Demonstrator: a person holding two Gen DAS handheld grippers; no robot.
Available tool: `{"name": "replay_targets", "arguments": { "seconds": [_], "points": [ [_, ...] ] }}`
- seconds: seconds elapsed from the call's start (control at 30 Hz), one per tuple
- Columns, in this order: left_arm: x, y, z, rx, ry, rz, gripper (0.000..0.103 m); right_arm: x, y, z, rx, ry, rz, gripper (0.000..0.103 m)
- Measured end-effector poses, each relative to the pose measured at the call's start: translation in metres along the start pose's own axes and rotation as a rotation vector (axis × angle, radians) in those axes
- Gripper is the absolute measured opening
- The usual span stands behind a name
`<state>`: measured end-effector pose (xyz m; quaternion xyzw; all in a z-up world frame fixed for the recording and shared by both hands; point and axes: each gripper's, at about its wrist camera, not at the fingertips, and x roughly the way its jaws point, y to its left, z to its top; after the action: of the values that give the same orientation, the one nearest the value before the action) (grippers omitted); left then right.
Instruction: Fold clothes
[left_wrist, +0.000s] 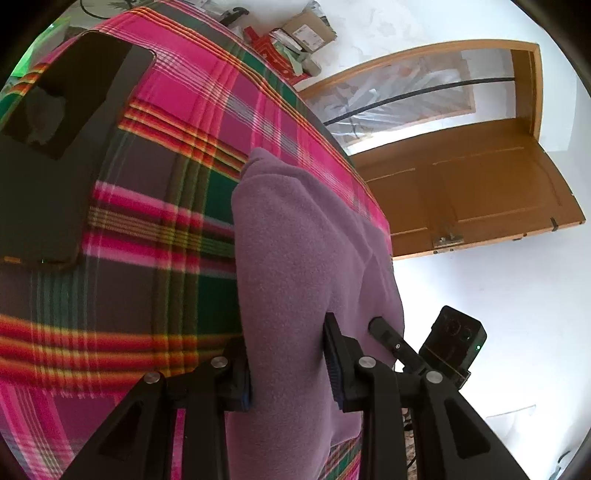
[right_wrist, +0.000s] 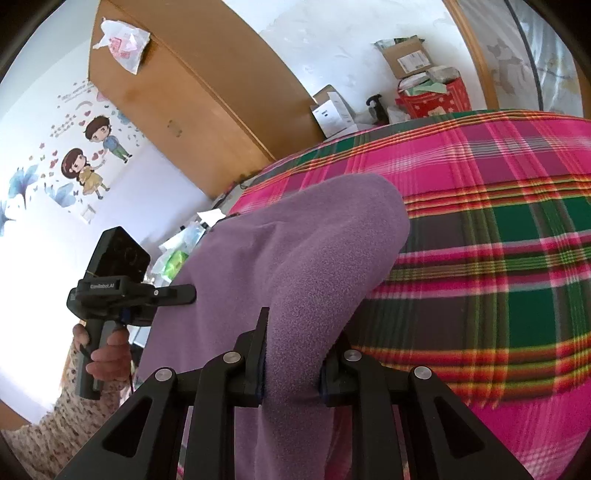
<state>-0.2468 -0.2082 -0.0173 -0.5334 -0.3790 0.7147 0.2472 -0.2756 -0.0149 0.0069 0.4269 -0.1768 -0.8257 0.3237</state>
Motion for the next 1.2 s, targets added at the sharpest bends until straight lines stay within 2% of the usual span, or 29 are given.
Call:
{"name": "replay_targets", "arguments": {
  "seconds": [0.33, 0.53, 0.83, 1.03, 1.2],
  "points": [
    [-0.019, 0.010, 0.002, 0.023, -0.013, 0.030, 0.032, 0.016, -0.011, 0.014, 0.017, -0.006, -0.002, 0.021],
    [-0.010, 0.001, 0.013, 0.004, -0.019, 0.022, 0.032, 0.023, -0.015, 0.021, 0.020, -0.010, 0.000, 0.021],
    [-0.017, 0.013, 0.009, -0.012, -0.012, 0.012, 0.035, 0.030, -0.023, 0.020, 0.036, -0.002, -0.015, 0.023],
    [-0.025, 0.018, 0.003, -0.014, -0.028, 0.029, 0.040, 0.032, -0.023, 0.019, 0.016, 0.002, -0.041, 0.031],
    [-0.039, 0.013, -0.004, 0.013, -0.076, 0.085, 0.041, 0.032, -0.020, 0.019, 0.001, 0.011, -0.090, 0.038]
  ]
}}
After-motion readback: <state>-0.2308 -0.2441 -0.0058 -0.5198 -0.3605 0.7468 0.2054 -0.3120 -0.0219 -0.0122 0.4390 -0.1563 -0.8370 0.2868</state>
